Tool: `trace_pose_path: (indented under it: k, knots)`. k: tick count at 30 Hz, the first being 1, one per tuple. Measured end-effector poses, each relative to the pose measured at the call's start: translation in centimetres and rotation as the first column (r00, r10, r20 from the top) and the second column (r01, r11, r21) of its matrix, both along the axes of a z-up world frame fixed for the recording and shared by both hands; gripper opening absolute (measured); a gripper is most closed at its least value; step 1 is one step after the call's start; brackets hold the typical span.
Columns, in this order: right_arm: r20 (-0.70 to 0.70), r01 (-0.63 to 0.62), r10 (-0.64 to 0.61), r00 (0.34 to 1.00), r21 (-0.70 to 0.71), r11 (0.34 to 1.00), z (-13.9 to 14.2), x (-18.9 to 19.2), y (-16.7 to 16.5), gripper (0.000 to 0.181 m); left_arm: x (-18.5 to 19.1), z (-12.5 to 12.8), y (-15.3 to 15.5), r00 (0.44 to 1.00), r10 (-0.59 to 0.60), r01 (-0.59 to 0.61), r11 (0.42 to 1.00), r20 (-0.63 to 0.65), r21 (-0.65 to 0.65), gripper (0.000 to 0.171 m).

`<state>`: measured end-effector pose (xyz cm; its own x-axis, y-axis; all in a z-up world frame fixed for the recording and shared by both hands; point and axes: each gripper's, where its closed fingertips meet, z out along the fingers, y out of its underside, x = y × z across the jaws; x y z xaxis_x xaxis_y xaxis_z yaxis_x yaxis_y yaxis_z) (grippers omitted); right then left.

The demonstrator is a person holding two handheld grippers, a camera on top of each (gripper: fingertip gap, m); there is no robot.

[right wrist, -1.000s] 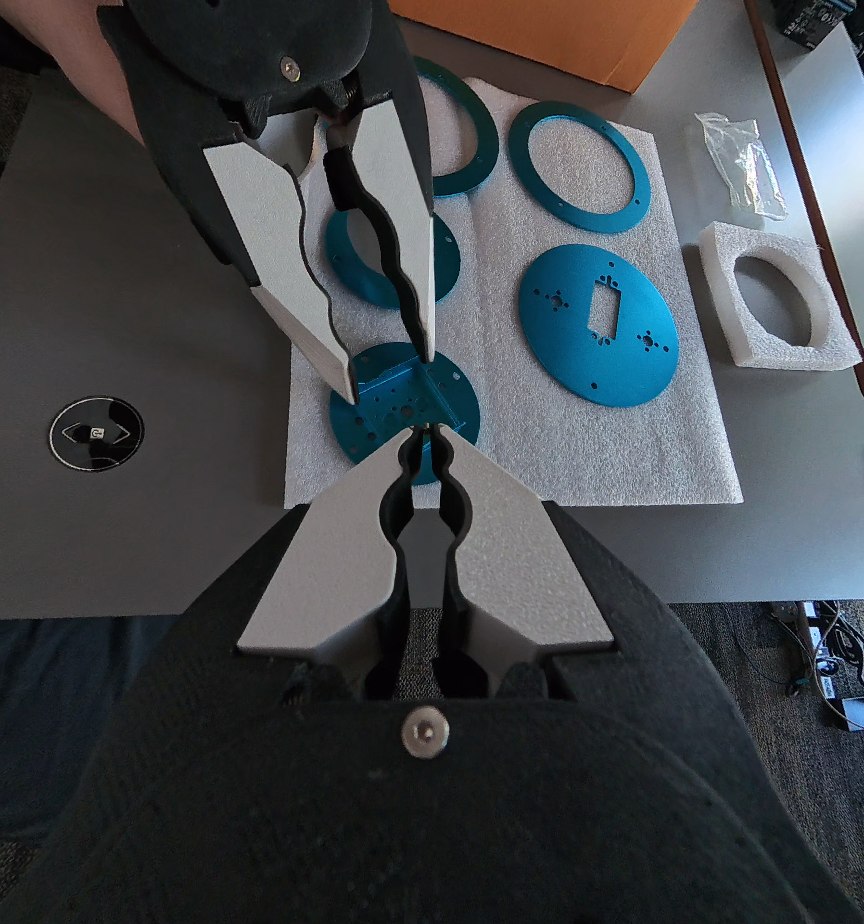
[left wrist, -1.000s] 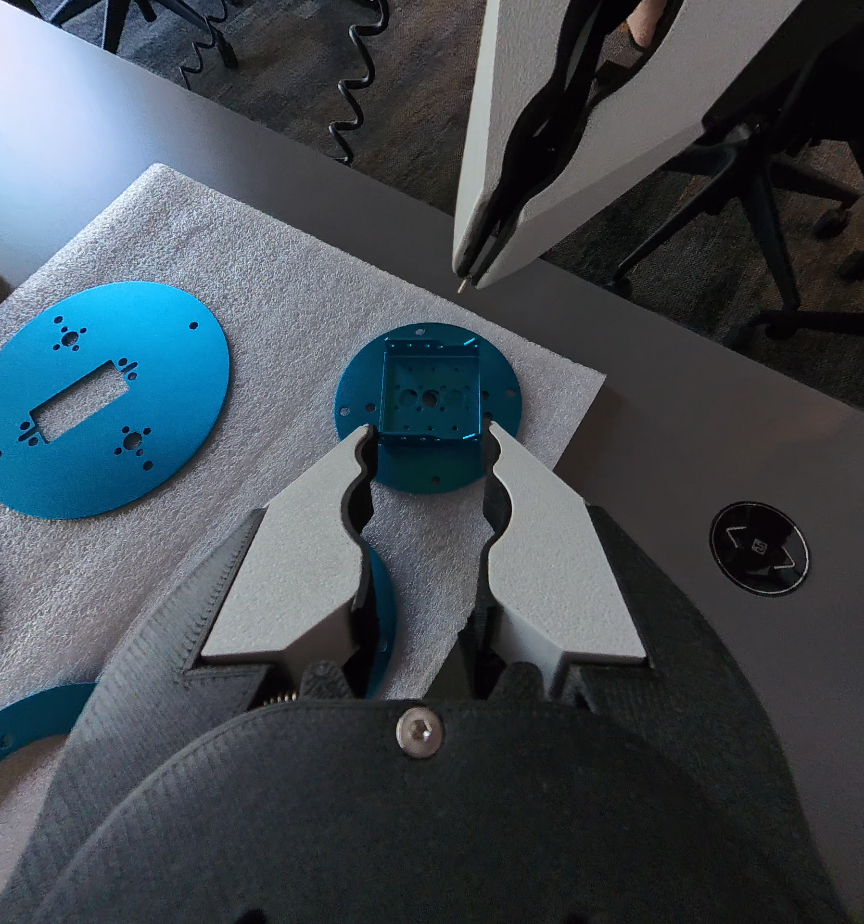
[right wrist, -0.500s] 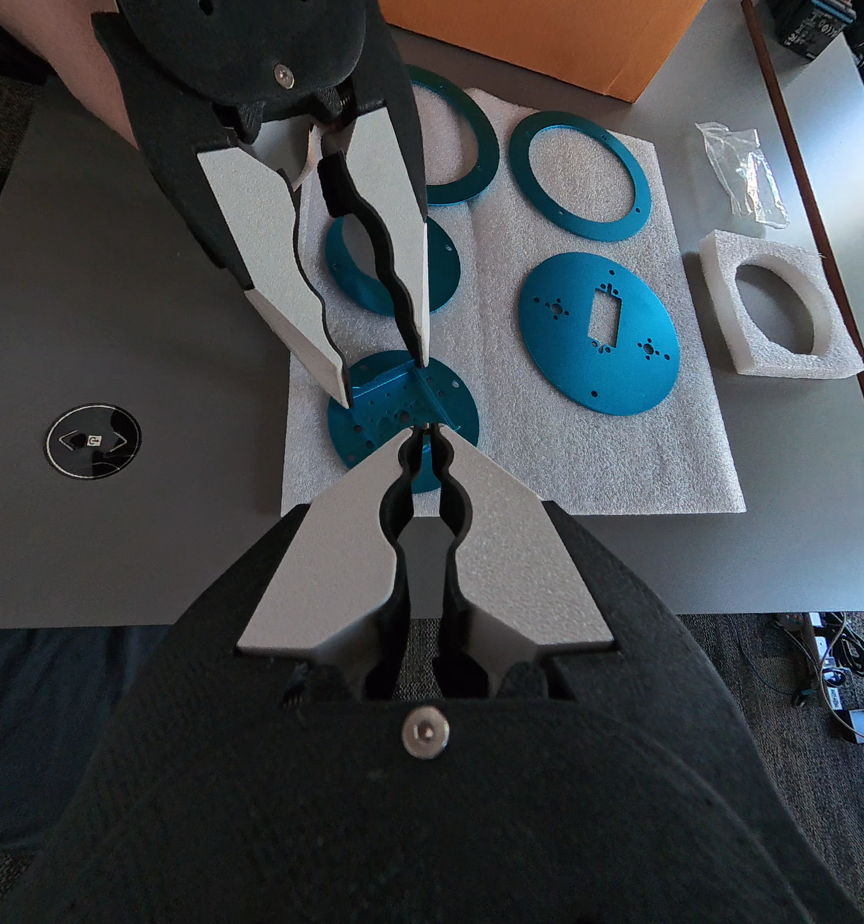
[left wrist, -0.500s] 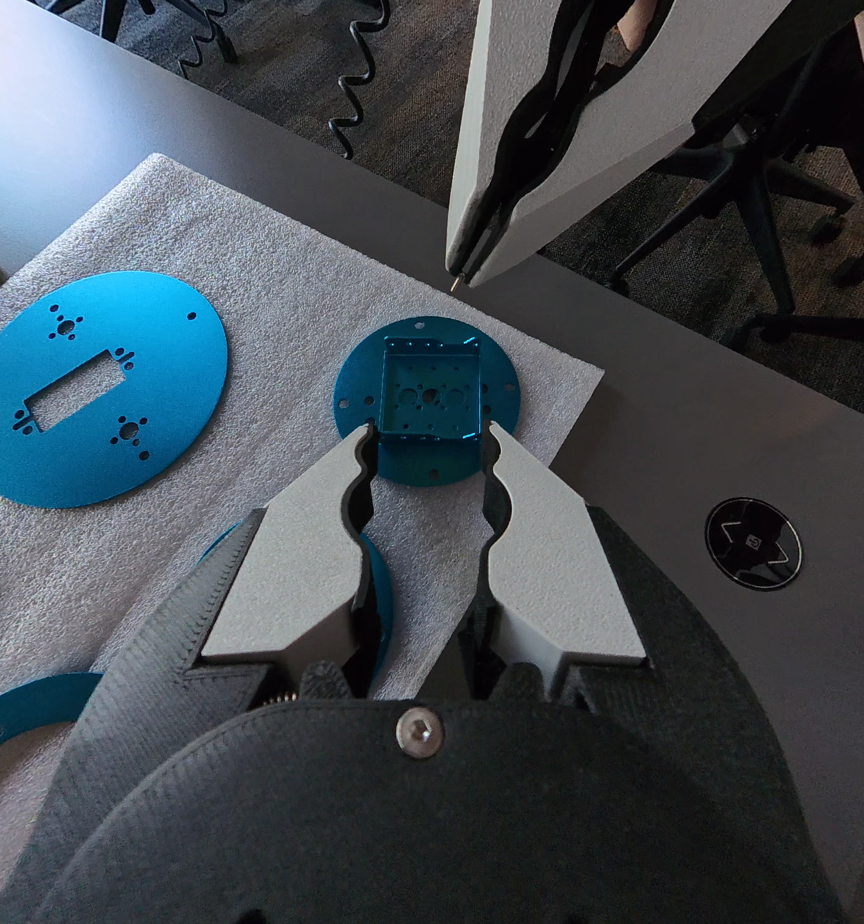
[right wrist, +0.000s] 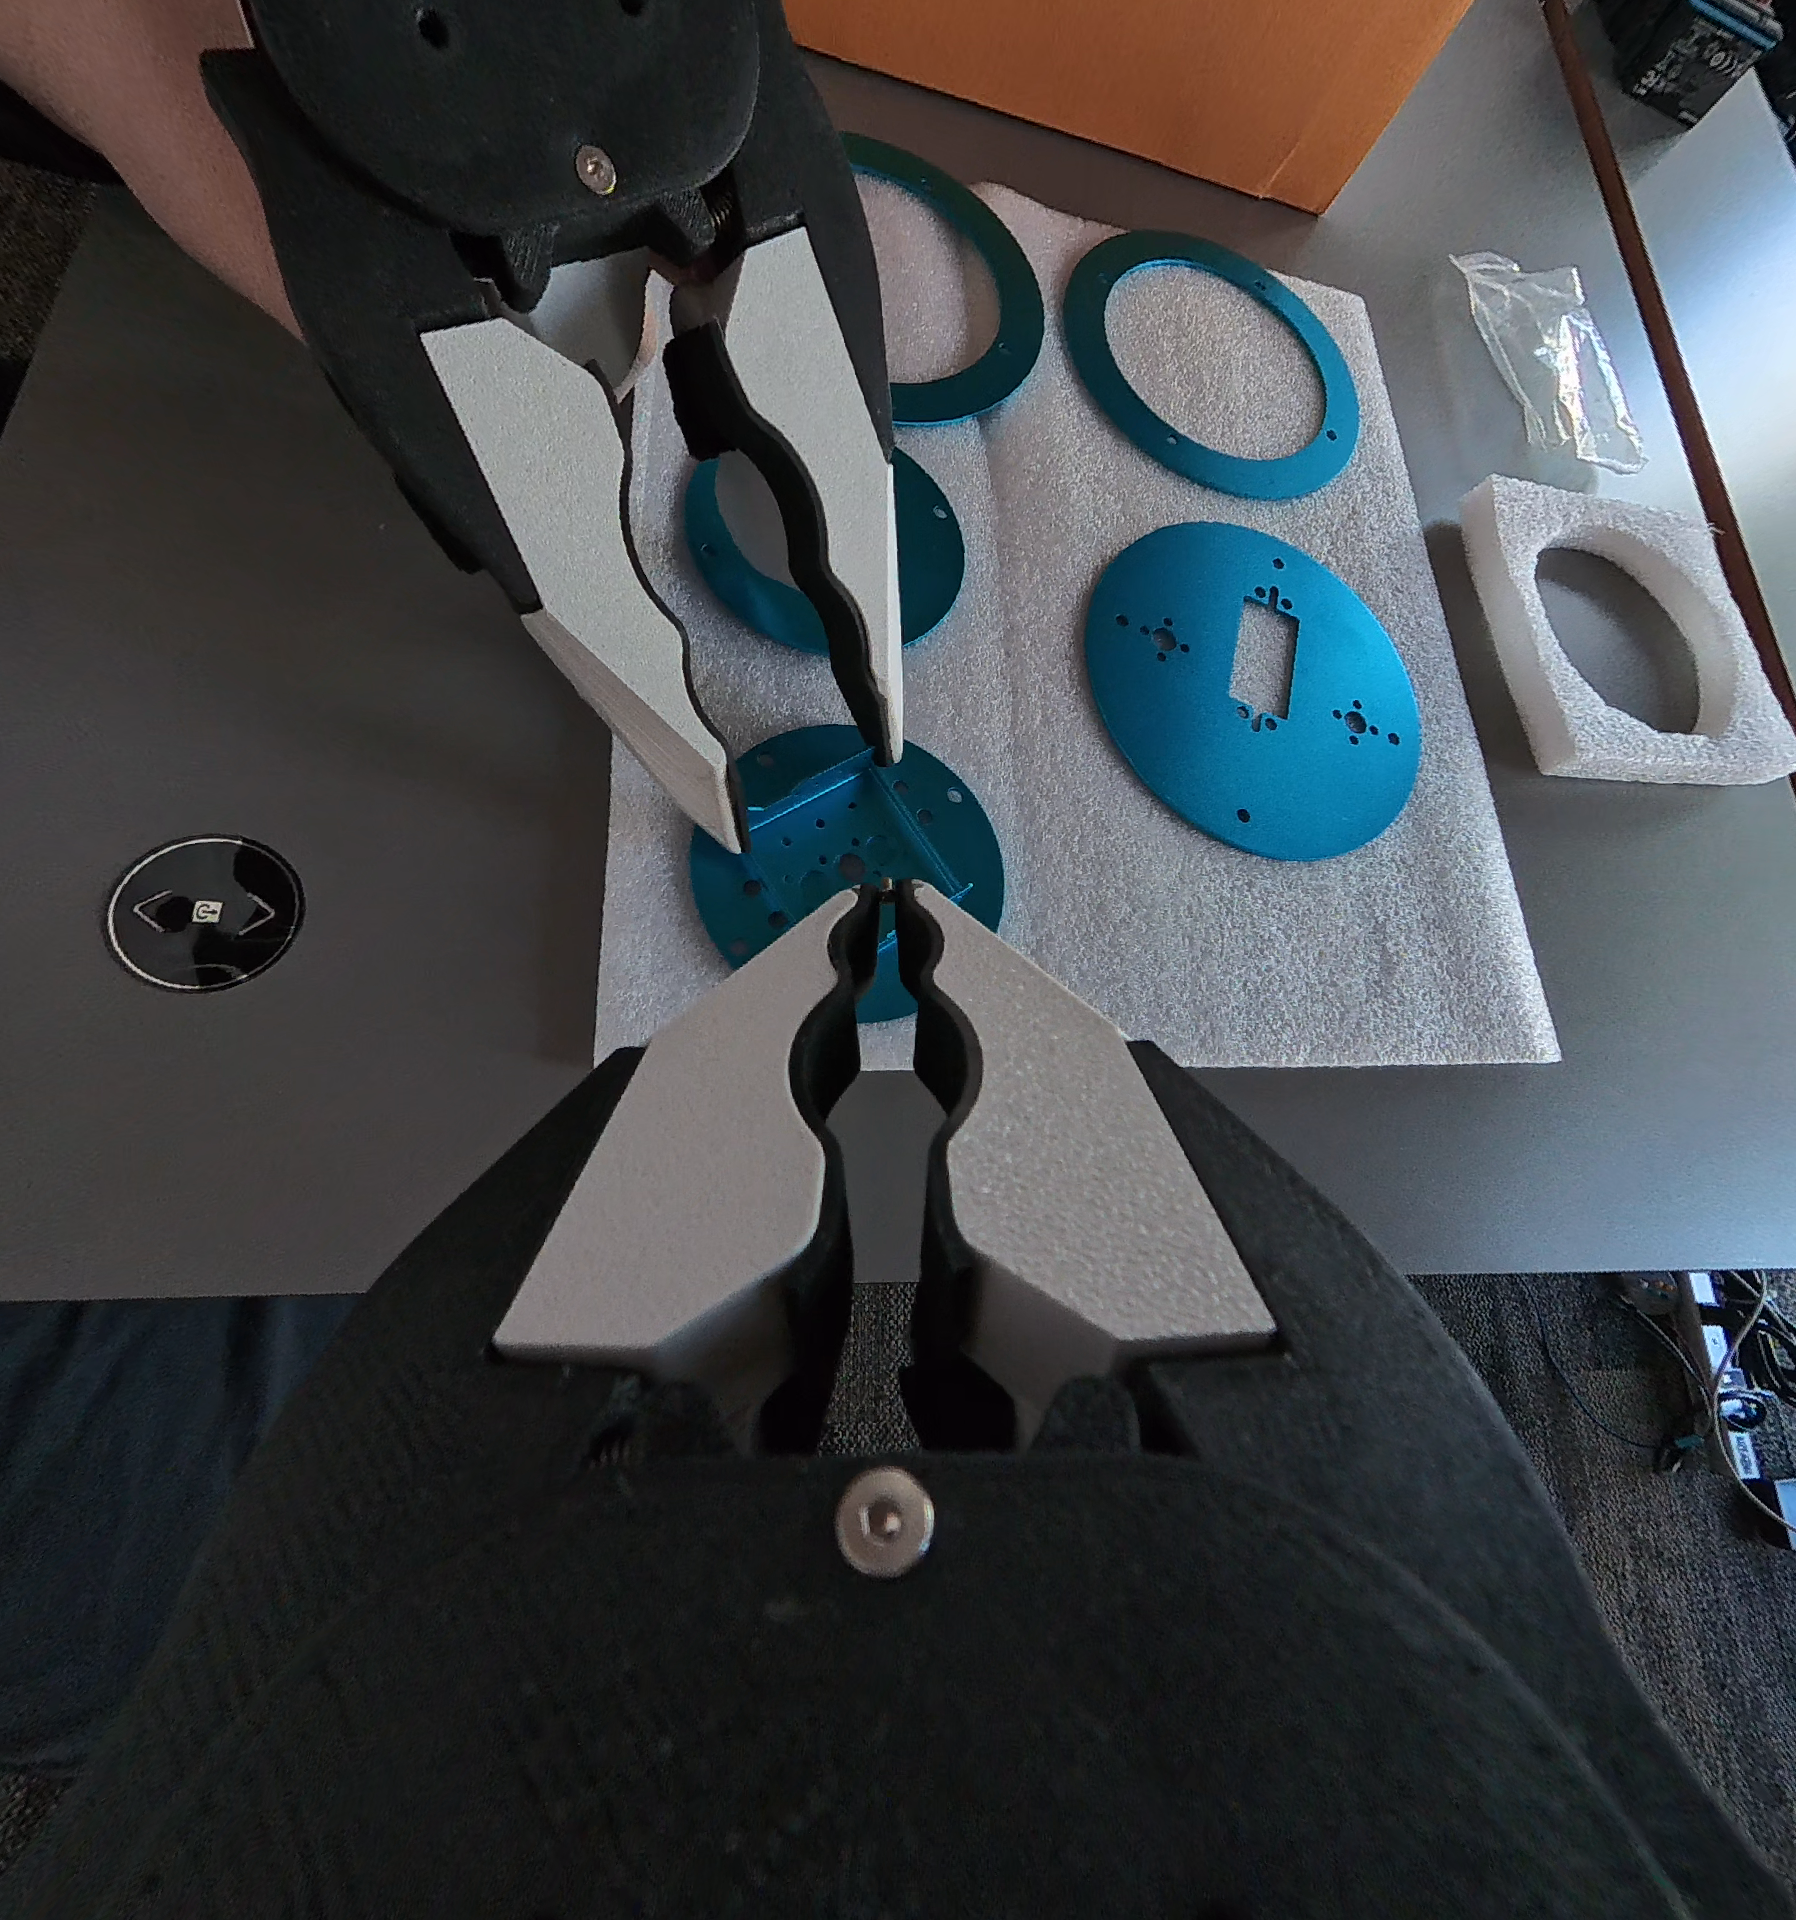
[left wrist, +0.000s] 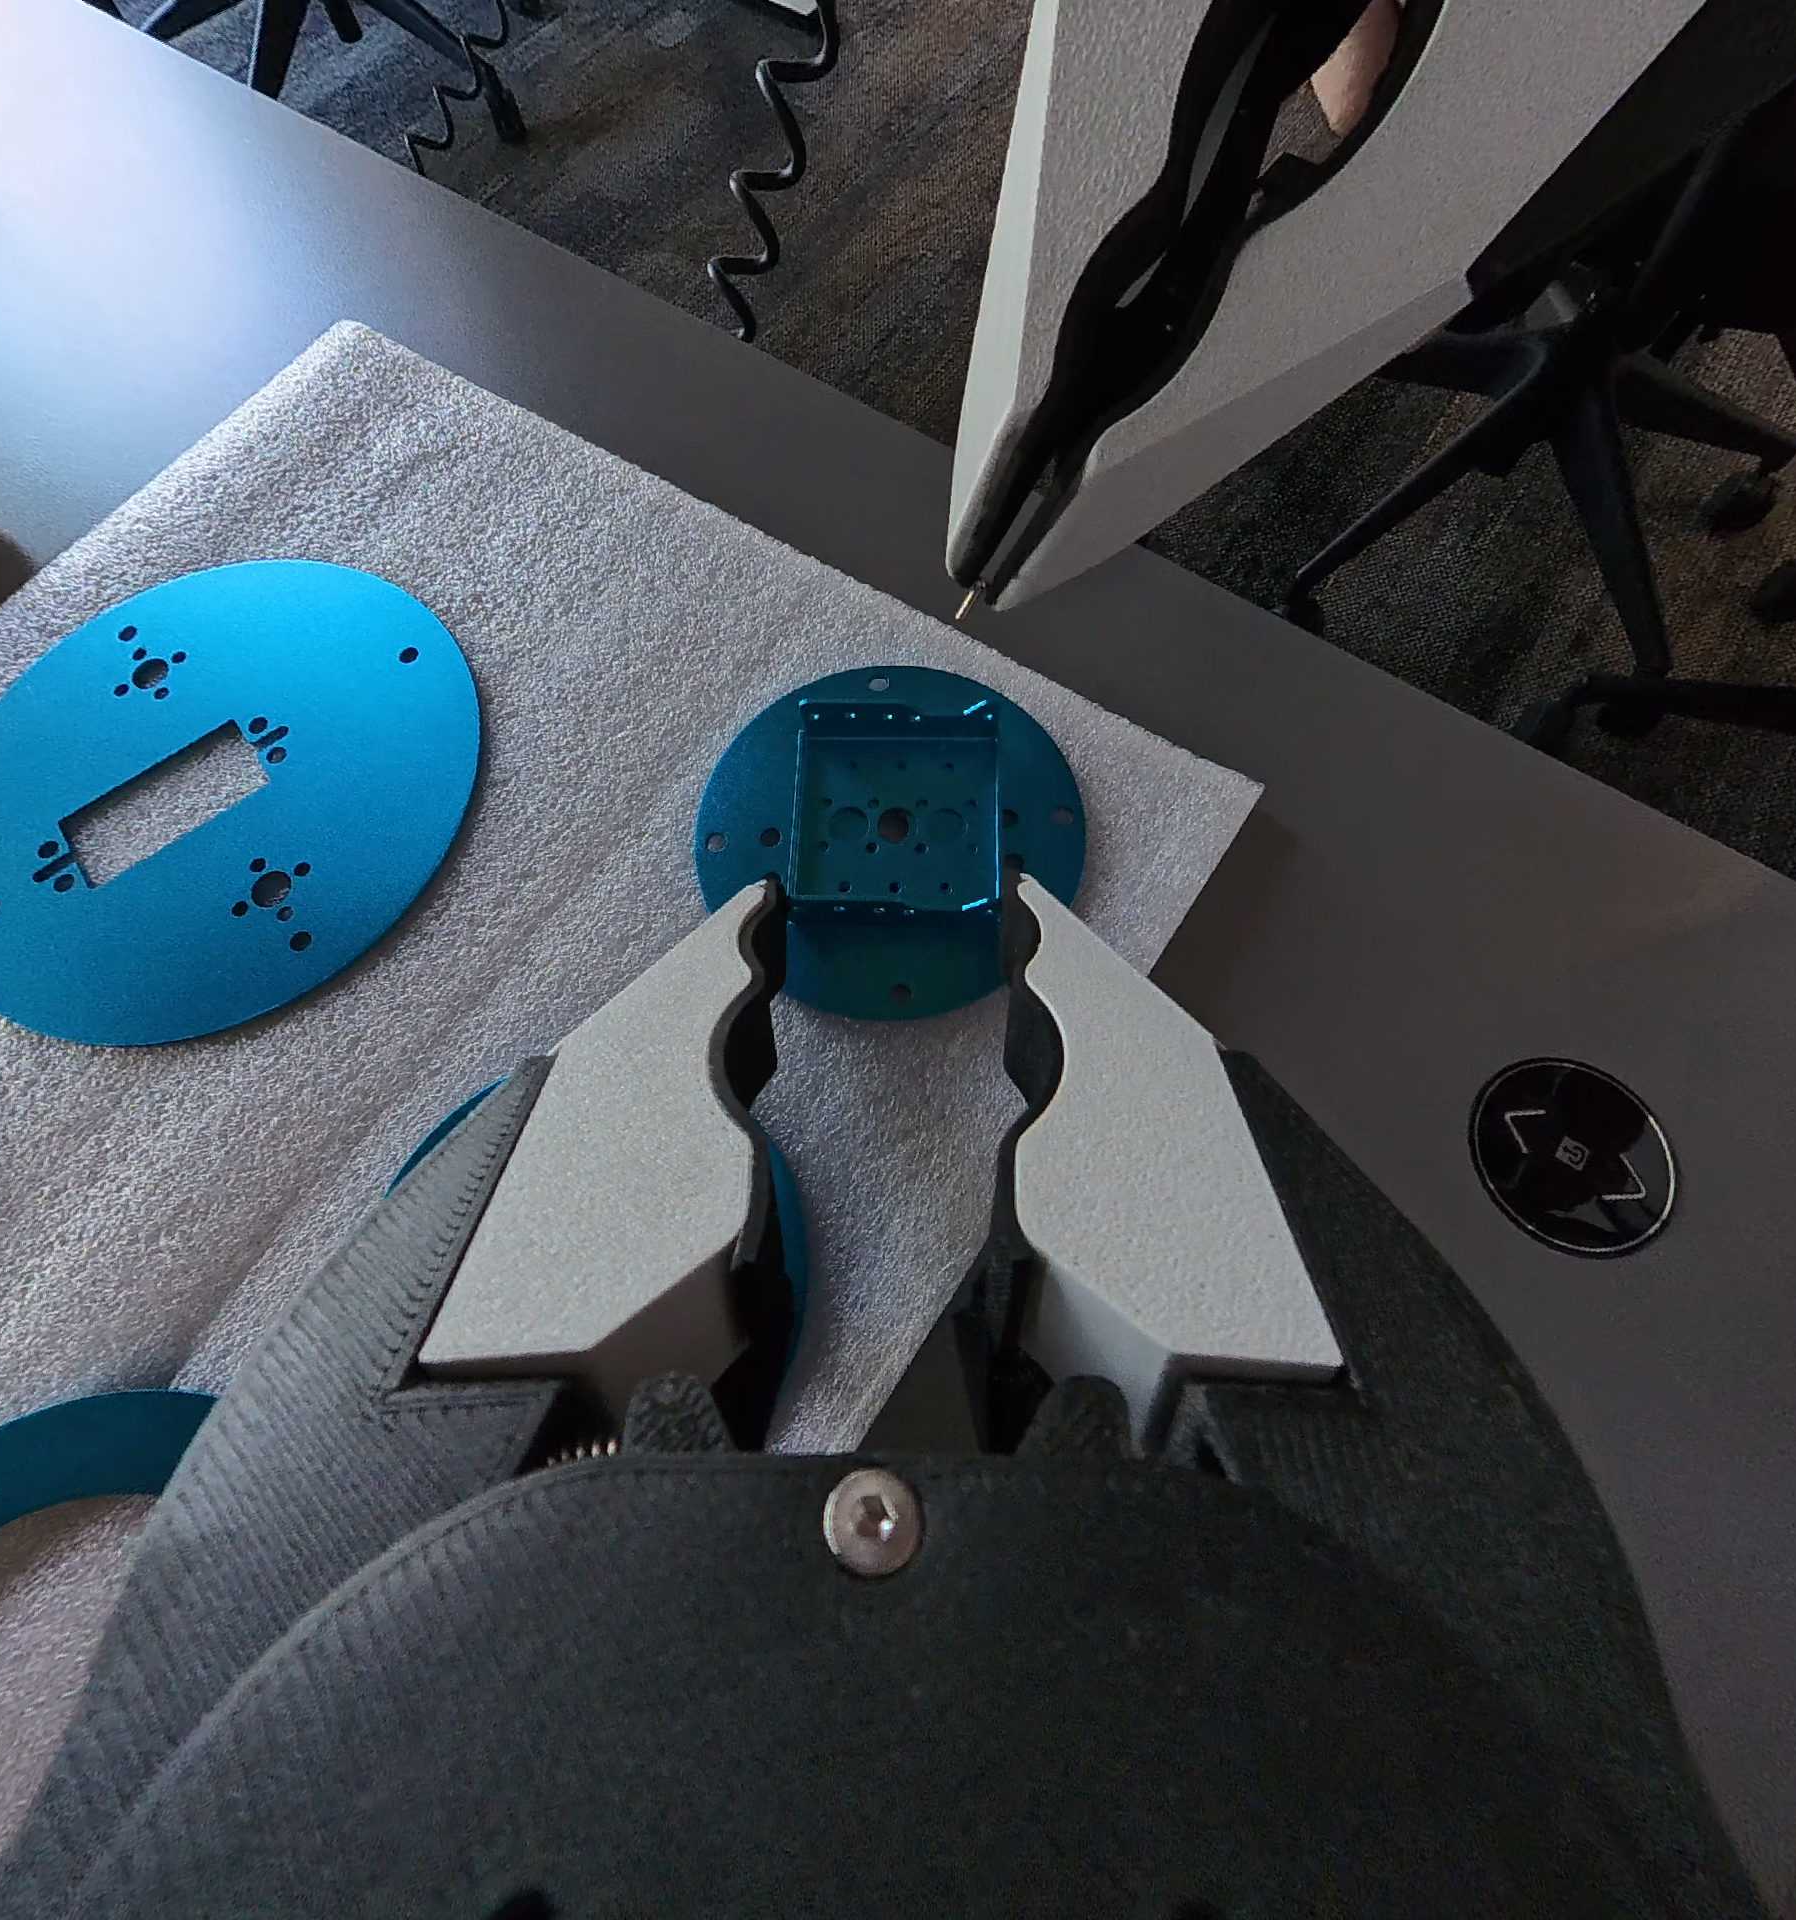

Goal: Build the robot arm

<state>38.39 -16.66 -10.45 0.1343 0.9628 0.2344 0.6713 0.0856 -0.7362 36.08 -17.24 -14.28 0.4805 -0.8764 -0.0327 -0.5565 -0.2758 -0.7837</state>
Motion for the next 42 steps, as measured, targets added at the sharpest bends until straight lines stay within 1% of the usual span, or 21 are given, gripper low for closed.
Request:
trace_pose_path:
  k: [24,25,26,27,29,33,35,37,40,42]
  knots:
    - [0.0,0.001,-0.001,1.0,-0.011,1.0,-0.3,-0.1,0.0,0.002,0.1,0.0,0.1,1.0,0.013,-0.013,1.0,0.016,0.007,0.04]
    - [0.001,0.0,0.0,1.0,-0.01,1.0,-0.3,-0.2,0.0,0.002,0.0,-0.1,0.1,1.0,0.016,-0.016,1.0,0.016,0.008,0.042]
    - [0.0,0.0,0.0,1.0,-0.012,1.0,-0.3,-0.2,0.0,0.002,-0.1,-0.2,0.2,1.0,0.023,-0.023,1.0,0.007,0.01,0.051]
    - [-0.004,-0.001,0.001,1.0,-0.014,1.0,-0.4,-0.2,-0.1,0.002,-0.2,-0.4,0.2,1.0,0.028,-0.028,1.0,-0.001,0.009,0.053]
    - [-0.016,-0.007,0.007,1.0,-0.03,1.0,-0.5,-0.4,-0.4,0.002,-0.3,-0.4,0.1,1.0,0.024,-0.024,1.0,0.003,0.008,0.051]
    - [0.007,-0.009,0.009,1.0,-0.044,0.999,-1.2,-0.5,-0.4,0.002,0.0,-0.5,0.2,1.0,0.003,-0.003,1.0,0.0,0.004,0.048]
    - [0.009,-0.014,0.015,1.0,-0.056,0.998,-1.2,-0.7,-0.3,0.002,0.1,-0.4,0.2,1.0,-0.007,0.007,1.0,-0.001,0.008,0.042]
    - [0.012,-0.02,0.021,1.0,-0.065,0.998,-1.2,-0.9,-0.2,0.002,0.2,-0.4,0.2,1.0,-0.018,0.018,1.0,-0.004,0.014,0.042]
    - [0.03,-0.043,0.045,0.999,-0.072,0.997,-1.4,-1.3,-0.1,0.002,0.2,-0.3,0.3,0.999,-0.027,0.028,0.998,-0.022,0.056,0.042]
    - [0.048,-0.076,0.079,0.996,-0.061,0.995,-1.3,-1.6,-0.2,0.002,0.1,0.1,0.3,0.997,-0.05,0.056,0.993,-0.063,0.1,0.042]
